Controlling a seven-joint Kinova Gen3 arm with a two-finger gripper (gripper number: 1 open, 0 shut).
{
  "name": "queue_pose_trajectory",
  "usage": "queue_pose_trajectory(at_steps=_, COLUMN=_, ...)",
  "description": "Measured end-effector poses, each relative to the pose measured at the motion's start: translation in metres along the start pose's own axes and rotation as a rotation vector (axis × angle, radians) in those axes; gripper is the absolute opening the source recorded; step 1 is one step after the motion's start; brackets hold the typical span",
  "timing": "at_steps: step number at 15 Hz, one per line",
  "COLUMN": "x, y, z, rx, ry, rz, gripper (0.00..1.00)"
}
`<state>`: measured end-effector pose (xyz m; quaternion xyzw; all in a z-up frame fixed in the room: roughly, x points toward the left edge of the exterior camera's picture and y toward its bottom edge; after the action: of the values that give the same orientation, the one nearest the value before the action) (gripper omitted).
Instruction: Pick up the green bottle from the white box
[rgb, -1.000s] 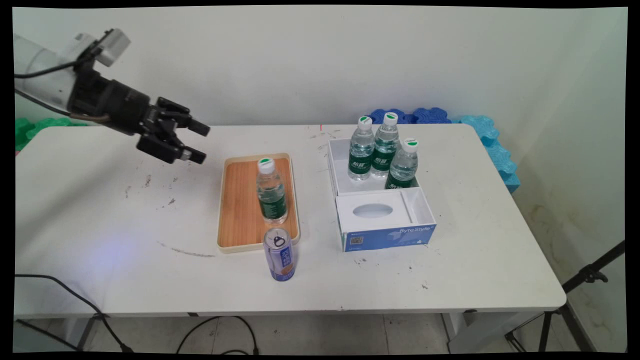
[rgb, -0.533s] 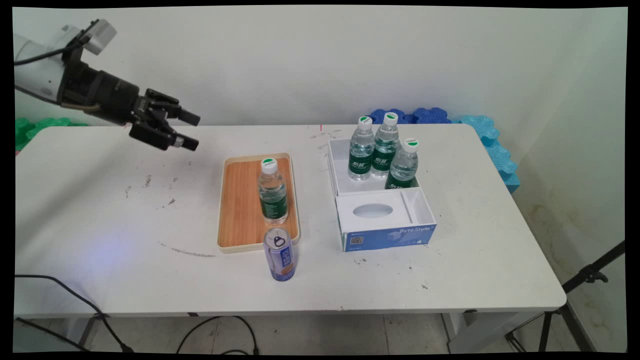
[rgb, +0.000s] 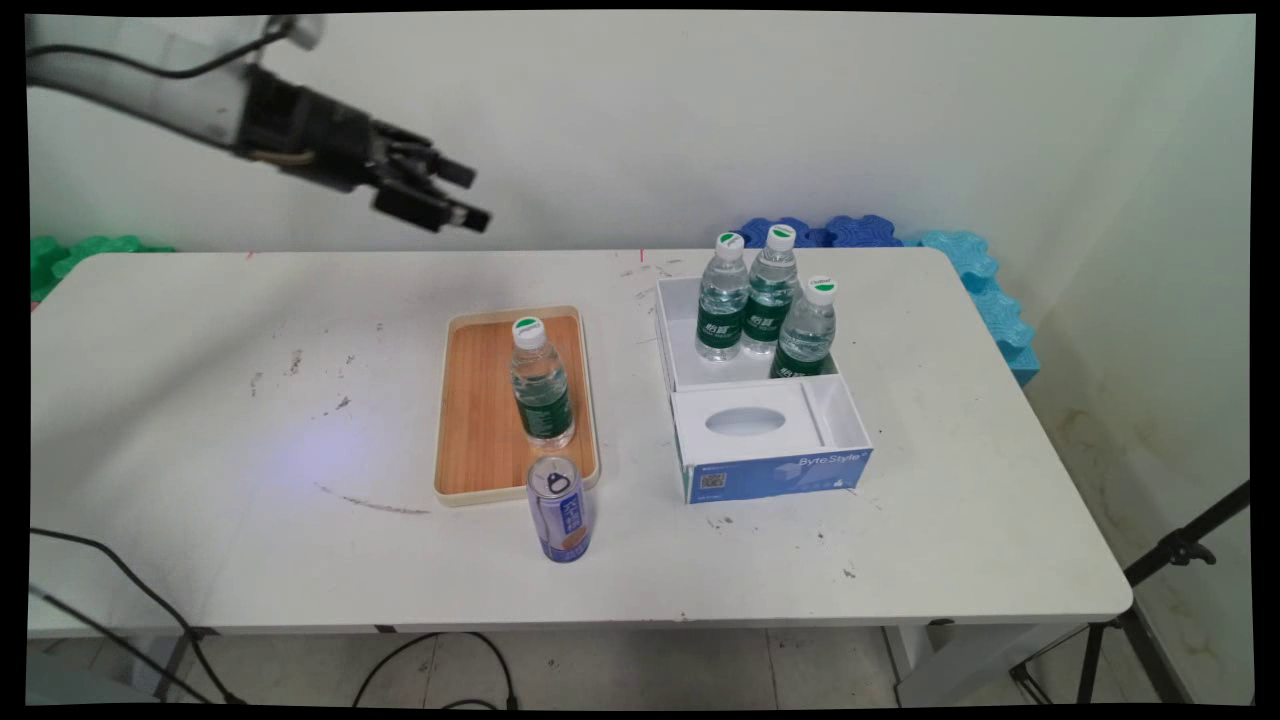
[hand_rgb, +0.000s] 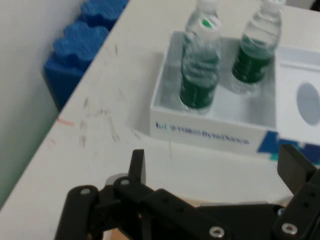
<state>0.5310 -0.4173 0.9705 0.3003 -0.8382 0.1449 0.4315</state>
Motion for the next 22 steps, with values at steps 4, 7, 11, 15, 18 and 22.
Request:
queue_pose_trajectory(at_steps=4, x=0.031, y=-0.001, z=0.055, rx=0.017, ry=-0.008, rz=0.039, gripper=1.00)
queue_pose_trajectory(at_steps=7, x=0.041, y=-0.002, z=0.084, rx=0.019, ry=-0.020, rz=0.052, gripper=1.00)
queue_pose_trajectory(at_steps=11, x=0.051, y=-0.001, z=0.134, rx=0.005, ry=-0.052, rz=0.056, gripper=1.00)
queue_pose_trajectory(at_steps=15, x=0.056, y=0.003, z=0.179, rx=-0.034, ry=-0.093, rz=0.059, gripper=1.00)
queue_pose_trajectory(at_steps=18, x=0.057, y=0.005, z=0.205, rx=-0.063, ry=-0.118, rz=0.061, gripper=1.00)
queue_pose_trajectory(at_steps=22, x=0.057, y=0.007, z=0.235, rx=-0.104, ry=-0.146, rz=0.062, gripper=1.00)
